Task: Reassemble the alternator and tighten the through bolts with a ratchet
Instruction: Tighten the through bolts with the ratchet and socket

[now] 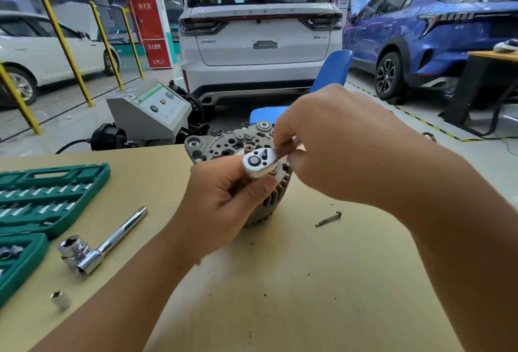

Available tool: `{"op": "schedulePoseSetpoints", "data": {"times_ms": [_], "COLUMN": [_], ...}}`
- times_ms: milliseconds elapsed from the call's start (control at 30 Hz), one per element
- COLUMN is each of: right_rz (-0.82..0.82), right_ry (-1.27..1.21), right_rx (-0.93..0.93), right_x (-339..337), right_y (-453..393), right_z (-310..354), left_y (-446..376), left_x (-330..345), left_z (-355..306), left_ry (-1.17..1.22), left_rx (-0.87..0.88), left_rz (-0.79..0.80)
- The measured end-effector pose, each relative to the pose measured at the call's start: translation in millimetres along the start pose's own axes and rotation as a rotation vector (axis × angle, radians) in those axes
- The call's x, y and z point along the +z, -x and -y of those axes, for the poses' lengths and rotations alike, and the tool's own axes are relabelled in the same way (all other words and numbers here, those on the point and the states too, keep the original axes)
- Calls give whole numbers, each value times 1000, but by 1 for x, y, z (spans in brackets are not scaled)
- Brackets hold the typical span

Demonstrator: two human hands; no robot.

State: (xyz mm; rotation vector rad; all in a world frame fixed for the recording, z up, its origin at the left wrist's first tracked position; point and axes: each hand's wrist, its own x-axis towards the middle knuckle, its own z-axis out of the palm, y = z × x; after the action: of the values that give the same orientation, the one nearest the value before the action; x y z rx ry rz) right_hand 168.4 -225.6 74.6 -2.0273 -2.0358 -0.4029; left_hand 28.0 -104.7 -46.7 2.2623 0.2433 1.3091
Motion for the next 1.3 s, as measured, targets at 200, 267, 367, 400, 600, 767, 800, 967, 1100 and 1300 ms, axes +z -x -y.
{"op": "schedulePoseSetpoints", "data": {"times_ms": [200, 267, 367, 400, 600, 767, 800, 967, 1100, 1300], "right_rz": [185, 177, 31, -9, 224, 69, 13, 166, 88, 161], "right_ry": [-2, -9, -3, -29, -20, -75, -54, 39, -14, -46], "right_rx": [-37, -25, 35, 32, -8, 31, 30, -13, 34, 38], "right_x": [-1, -1, -2, -1, 1, 0, 2, 0, 1, -1], "right_y": [3, 3, 2, 2, 2, 1, 0, 2, 1, 2], "right_z": [9, 7, 1, 0, 6, -5, -4, 4, 1, 3], "left_y": [4, 3, 2, 2, 2, 0, 1, 5, 3, 4], "left_x": [3, 3, 2, 3, 10, 6, 5, 9, 5, 9], "left_z": [0, -2, -4, -4, -6, -4, -4, -7, -7, -9], "left_ry": [84, 120, 94, 76, 58, 2, -5, 84, 90, -1], "left_rx": [-62, -76, -84, -85, -59, -33, -27, -98, -84, -61], "left_rz": [-81, -47, -7, -14, -75, -24, -41, -131, -60, -114]}}
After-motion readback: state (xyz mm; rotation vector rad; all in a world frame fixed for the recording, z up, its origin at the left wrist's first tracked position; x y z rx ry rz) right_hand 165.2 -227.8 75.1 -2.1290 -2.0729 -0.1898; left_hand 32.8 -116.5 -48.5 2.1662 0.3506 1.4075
